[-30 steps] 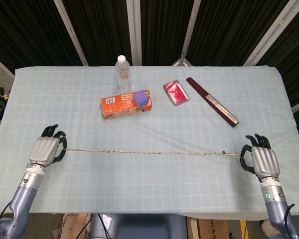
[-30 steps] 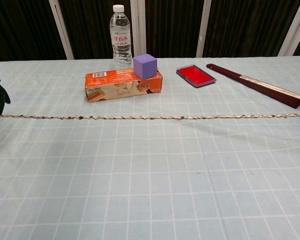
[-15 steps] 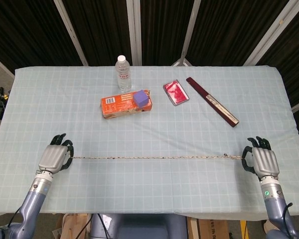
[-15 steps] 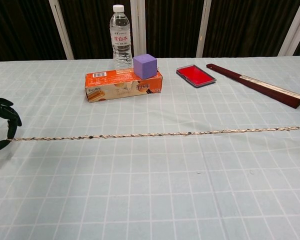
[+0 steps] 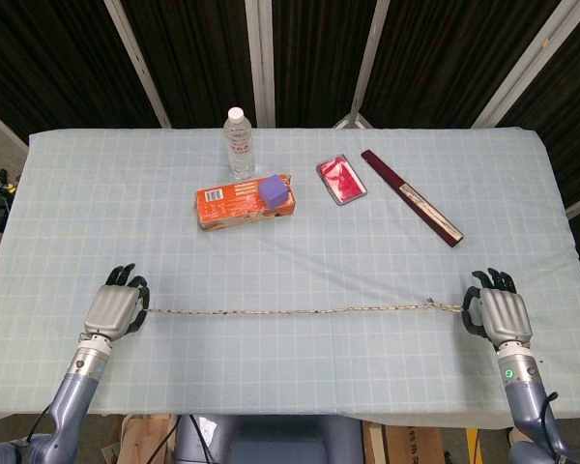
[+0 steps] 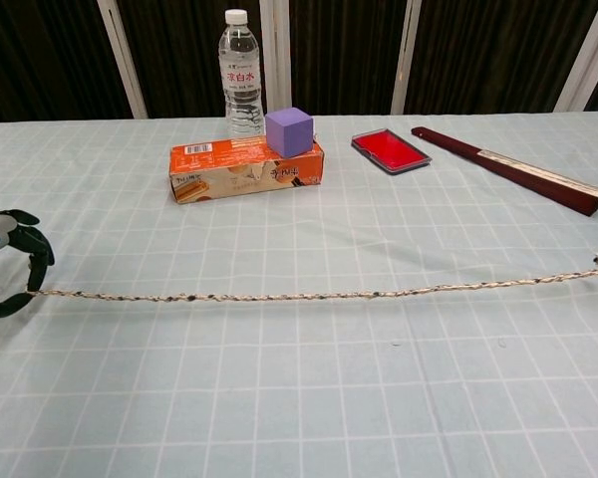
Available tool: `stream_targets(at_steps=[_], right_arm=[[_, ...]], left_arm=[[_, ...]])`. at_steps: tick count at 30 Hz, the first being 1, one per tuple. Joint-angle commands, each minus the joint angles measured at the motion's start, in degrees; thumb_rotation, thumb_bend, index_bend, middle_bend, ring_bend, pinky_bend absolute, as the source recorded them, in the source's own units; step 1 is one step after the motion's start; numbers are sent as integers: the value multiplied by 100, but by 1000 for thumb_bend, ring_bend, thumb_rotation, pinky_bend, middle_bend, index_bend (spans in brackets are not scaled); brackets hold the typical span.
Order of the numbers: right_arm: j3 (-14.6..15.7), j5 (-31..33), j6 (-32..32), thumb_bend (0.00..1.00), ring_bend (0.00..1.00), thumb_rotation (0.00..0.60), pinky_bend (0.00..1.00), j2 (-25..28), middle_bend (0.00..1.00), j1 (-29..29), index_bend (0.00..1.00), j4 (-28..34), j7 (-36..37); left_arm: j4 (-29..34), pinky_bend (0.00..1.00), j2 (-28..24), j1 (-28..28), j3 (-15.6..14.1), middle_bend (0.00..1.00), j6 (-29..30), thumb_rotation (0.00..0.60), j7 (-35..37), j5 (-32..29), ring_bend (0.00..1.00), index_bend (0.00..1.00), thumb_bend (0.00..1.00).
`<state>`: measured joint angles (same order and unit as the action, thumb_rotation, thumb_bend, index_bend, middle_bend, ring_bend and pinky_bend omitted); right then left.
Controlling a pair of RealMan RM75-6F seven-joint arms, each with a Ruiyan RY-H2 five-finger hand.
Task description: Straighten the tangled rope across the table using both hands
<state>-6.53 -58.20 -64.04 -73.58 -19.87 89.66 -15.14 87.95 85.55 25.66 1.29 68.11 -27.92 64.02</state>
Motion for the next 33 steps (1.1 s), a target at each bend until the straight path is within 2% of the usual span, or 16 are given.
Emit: stream_targets(at_steps=[1,5,8,10,13,16,23,25,27,33], right_arm=[[-15,19,13,515,0,600,0,-23,185,-9,726,-28,-5],[-34,62,28,515,0,600,0,-16,185,-6,711,-36,6],[-42,100,62,515,0,600,0,8,185,-2,654,-23,24],[-35,114,92,515,0,600,0,40,182,-1,593,8,22],[-6,118,145,515,0,600,0,91,139,-8,412,57,-11],[46,207,262,515,0,600,0,178,97,-25,287,160,-109],[19,268,240,515,0,600,0,312,54,-7,115,355,-85],[8,241,210,514,0,600,0,367,36,15,33,421,-29],[-13,209,153,515,0,600,0,444,28,49,2,509,43],[-65,-108,-146,521,0,600,0,770,2,238,0,845,420]], left_arm=[[-20,82,31,12,14,271,-36,600,-62,-25,63,660,577],[-16,71,31,14,37,253,-72,600,-115,-80,63,629,559],[16,55,0,6,35,233,-108,600,-131,-114,60,561,496],[51,44,-35,-3,33,218,-135,600,-114,-126,56,512,438],[95,41,-85,-4,39,206,-167,600,-116,-140,54,471,402],[193,40,-157,-5,69,198,-191,600,-114,-179,55,452,384],[349,32,-255,-37,102,183,-171,600,-19,-149,54,409,365],[409,25,-298,-52,113,173,-148,600,43,-108,53,383,336],[496,19,-361,-80,135,163,-99,600,137,-54,52,348,304],[945,1,-732,-272,205,93,188,600,620,177,18,190,194]])
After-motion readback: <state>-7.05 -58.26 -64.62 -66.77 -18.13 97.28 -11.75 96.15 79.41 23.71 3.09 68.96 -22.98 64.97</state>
